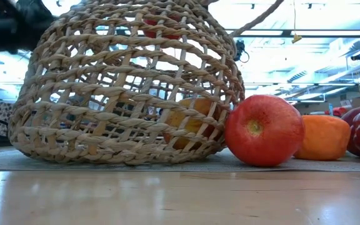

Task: Build produce basket
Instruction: Put the red apple into the basket, then put the left red apple into the basket

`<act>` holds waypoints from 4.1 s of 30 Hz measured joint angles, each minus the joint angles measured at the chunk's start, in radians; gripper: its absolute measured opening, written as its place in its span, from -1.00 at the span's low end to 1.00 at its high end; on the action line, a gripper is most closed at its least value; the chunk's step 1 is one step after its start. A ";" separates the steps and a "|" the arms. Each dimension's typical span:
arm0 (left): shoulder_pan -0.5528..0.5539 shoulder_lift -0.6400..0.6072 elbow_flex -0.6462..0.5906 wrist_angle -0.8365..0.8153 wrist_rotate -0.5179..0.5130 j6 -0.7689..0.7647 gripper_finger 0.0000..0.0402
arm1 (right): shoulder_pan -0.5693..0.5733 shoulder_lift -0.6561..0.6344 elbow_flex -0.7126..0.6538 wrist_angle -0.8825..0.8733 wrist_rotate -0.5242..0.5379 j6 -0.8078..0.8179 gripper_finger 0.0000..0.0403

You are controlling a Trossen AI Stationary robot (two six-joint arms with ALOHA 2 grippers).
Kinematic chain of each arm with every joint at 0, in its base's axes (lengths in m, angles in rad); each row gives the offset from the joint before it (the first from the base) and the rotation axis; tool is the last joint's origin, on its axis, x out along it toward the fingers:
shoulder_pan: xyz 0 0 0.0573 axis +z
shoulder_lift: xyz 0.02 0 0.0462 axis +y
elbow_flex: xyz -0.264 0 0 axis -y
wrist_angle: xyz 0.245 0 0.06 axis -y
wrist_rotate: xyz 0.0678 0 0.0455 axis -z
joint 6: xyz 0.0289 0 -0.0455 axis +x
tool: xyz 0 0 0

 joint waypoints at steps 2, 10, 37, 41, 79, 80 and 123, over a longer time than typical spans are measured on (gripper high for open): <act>0.000 0.005 0.011 0.083 0.006 -0.121 -0.84 | 0.002 -0.005 0.000 -0.006 -0.014 0.016 0.96; 0.000 0.033 0.128 0.178 0.068 -0.140 -0.84 | 0.003 -0.003 0.000 0.002 -0.068 0.062 0.95; -0.139 0.975 0.701 0.066 -0.123 0.288 -0.82 | -0.023 -0.003 0.000 0.068 -0.160 0.129 0.95; -0.149 1.020 0.709 0.057 -0.132 0.292 -0.84 | -0.023 -0.003 0.000 0.085 -0.153 0.153 0.95; -0.373 0.539 0.624 -0.291 -0.053 0.432 -0.86 | 0.260 -0.233 -0.057 -0.043 0.132 0.261 0.89; -0.380 0.518 0.590 -0.274 -0.056 0.421 -0.85 | 0.287 -0.232 -0.059 -0.047 0.159 0.271 0.88; -0.402 0.007 -0.019 -0.036 -0.101 0.257 -0.86 | 0.721 0.234 -0.133 -0.434 0.667 1.238 0.86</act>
